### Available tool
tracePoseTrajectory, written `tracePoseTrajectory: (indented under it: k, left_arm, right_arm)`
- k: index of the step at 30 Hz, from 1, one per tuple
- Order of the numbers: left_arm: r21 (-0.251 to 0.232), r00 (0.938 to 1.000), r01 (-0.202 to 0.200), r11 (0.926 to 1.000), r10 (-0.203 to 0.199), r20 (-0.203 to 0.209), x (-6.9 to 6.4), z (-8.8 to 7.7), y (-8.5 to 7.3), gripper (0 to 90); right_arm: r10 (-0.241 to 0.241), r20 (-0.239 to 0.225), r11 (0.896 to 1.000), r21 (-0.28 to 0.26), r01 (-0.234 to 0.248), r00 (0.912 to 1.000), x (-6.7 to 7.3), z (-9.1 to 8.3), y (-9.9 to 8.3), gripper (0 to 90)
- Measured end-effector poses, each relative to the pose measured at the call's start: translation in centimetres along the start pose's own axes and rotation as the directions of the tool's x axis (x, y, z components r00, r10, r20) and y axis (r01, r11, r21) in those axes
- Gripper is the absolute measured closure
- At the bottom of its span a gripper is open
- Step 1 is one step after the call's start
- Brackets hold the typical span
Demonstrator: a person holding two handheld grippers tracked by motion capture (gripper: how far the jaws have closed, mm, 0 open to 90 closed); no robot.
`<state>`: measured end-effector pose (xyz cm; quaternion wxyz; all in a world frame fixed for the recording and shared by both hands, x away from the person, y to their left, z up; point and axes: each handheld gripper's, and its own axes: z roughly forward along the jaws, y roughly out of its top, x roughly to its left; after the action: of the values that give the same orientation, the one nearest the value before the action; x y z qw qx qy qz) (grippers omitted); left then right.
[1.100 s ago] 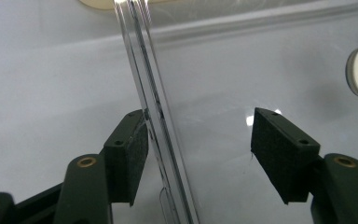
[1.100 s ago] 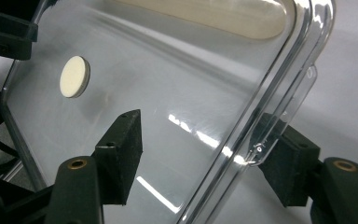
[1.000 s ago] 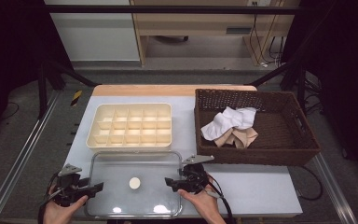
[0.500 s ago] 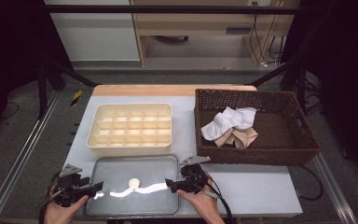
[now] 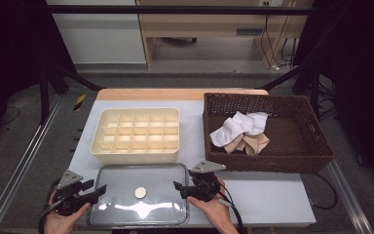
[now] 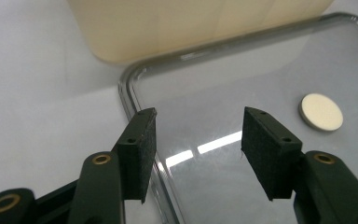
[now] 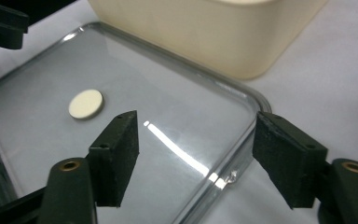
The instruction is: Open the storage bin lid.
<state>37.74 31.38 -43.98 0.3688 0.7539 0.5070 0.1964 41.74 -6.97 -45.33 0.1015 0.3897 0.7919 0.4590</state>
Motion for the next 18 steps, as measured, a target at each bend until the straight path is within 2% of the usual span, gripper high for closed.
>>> tracePoseTrajectory:
  k: [2, 4, 6, 9, 11, 18]
  left_arm:
    - [-0.035, 0.9998, -0.006, 0.9994, 0.006, 0.021, -0.1, 0.1, 0.4, 45.1]
    - [-0.046, 0.9992, -0.004, 0.999, 0.006, 0.039, -0.3, 0.4, 0.9, 45.0]
    - [-0.048, 0.9994, -0.005, 0.9988, 0.006, 0.035, -0.7, 0.7, 1.6, 44.2]
    - [-0.059, 0.9989, 0.02, 0.998, -0.017, 0.043, -1.4, 1.2, 2.5, 41.5]
    - [-0.061, 0.9992, 0.013, 0.9981, -0.01, 0.04, -2.1, 1.6, 3.0, 41.5]
    - [-0.066, 0.9986, -0.021, 0.9976, 0.025, 0.046, -3.0, 2.3, 2.7, 40.7]
  right_arm:
    - [-0.01, -0.009, 1.0, -0.017, 0.009, 0.9999, 0.0, -0.3, 0.3, 34.6]
    - [-0.011, -0.018, 1.0, -0.028, 0.011, 0.9998, 0.0, -0.7, 0.8, 35.8]
    - [-0.017, -0.024, 0.999, -0.047, 0.016, 0.9996, -0.1, -1.0, 1.3, 36.9]
    - [-0.009, -0.029, 0.997, -0.077, 0.007, 0.9995, -0.1, -1.6, 2.0, 37.9]
    - [-0.01, -0.029, 0.995, -0.099, 0.007, 0.9995, -0.2, -2.1, 2.4, 38.5]
    - [0.009, -0.024, 0.988, -0.153, -0.013, 0.9997, -1.1, -3.4, 4.0, 41.2]
